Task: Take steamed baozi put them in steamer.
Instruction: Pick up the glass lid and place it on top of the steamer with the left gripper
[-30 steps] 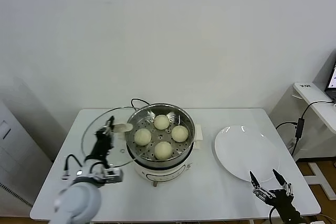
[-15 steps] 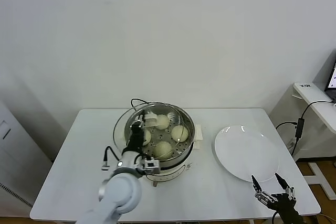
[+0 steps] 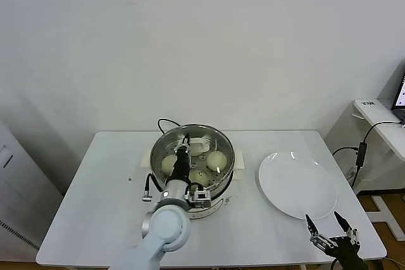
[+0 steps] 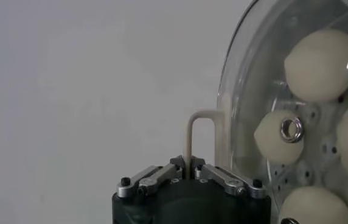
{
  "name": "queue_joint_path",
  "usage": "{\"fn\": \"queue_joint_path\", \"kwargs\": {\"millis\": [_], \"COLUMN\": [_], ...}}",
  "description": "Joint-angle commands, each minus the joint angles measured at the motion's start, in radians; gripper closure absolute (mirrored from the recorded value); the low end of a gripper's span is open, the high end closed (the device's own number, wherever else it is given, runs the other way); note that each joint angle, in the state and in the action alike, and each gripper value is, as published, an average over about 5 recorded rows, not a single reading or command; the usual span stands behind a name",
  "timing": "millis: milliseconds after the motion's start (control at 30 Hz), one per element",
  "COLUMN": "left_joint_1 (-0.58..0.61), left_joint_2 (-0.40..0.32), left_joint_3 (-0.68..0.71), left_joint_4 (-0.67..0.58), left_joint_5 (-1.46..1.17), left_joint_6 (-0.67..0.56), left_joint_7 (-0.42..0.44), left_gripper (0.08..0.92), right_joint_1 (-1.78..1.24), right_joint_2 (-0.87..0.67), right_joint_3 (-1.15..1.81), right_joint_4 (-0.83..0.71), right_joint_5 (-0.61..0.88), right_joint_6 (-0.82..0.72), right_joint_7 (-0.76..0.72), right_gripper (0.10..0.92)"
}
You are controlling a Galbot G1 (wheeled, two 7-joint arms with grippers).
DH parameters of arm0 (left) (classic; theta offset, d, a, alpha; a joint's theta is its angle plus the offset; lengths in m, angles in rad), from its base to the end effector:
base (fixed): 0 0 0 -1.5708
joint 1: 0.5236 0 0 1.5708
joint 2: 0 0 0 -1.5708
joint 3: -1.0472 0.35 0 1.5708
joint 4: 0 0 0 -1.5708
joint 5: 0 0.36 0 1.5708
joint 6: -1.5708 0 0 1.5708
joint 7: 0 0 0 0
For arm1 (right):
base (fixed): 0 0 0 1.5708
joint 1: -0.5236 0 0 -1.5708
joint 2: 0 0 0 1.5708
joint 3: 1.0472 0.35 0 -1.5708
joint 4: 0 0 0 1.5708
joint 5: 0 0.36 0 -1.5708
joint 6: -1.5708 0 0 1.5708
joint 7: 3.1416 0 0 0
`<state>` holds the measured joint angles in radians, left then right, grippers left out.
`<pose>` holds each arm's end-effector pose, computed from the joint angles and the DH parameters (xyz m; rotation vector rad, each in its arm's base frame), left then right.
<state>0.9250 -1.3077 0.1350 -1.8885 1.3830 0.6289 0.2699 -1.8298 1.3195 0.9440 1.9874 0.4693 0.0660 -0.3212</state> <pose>0.3030 -0.1403 -0.2487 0.1155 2.2471 2.1160 0.0971 -0.1809 -0.3286 0.0750 -2.9630 -0.0621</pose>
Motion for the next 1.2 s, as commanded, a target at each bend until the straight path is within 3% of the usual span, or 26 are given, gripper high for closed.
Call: {"fn": "queue_joint_path", "kwargs": {"millis": [33, 500, 667, 1033, 1200], "left_joint_1": [-0.022, -0.001, 0.027, 0.137, 0.195], "left_joint_2": [-0.024, -0.025, -0.026, 0.061, 0.106], "left_joint_3": [0.020, 0.004, 0.005, -0.019, -0.059], "left_joint_4": [0.062, 0.080, 0.024, -0.199, -0.280], "left_joint_5": [0.049, 0.042, -0.030, -0.322, -0.440], "left_joint_6": [0.012, -0.002, 0.001, 0.014, -0.021], "left_joint_7": [0.011, -0.034, -0.050, -0.052, -0.113], "left_gripper": [0.876, 0.876, 0.864, 0.569, 0.430], "right_joint_1": [-0.005, -0.004, 0.002, 0.038, 0.065], "right_joint_2": [0.002, 0.003, -0.002, -0.019, -0.030], "right_joint_3": [0.002, -0.002, -0.005, -0.040, -0.065], "right_joint_4": [-0.001, -0.002, -0.003, -0.024, -0.034], "right_joint_5": [0.000, 0.003, 0.004, 0.001, 0.010], "right_joint_6": [0.002, 0.008, 0.008, 0.007, 0.007], "right_joint_7": [-0.003, -0.007, -0.007, -0.008, 0.004], "right_gripper": [0.203, 0.203, 0.203, 0.203, 0.203]}}
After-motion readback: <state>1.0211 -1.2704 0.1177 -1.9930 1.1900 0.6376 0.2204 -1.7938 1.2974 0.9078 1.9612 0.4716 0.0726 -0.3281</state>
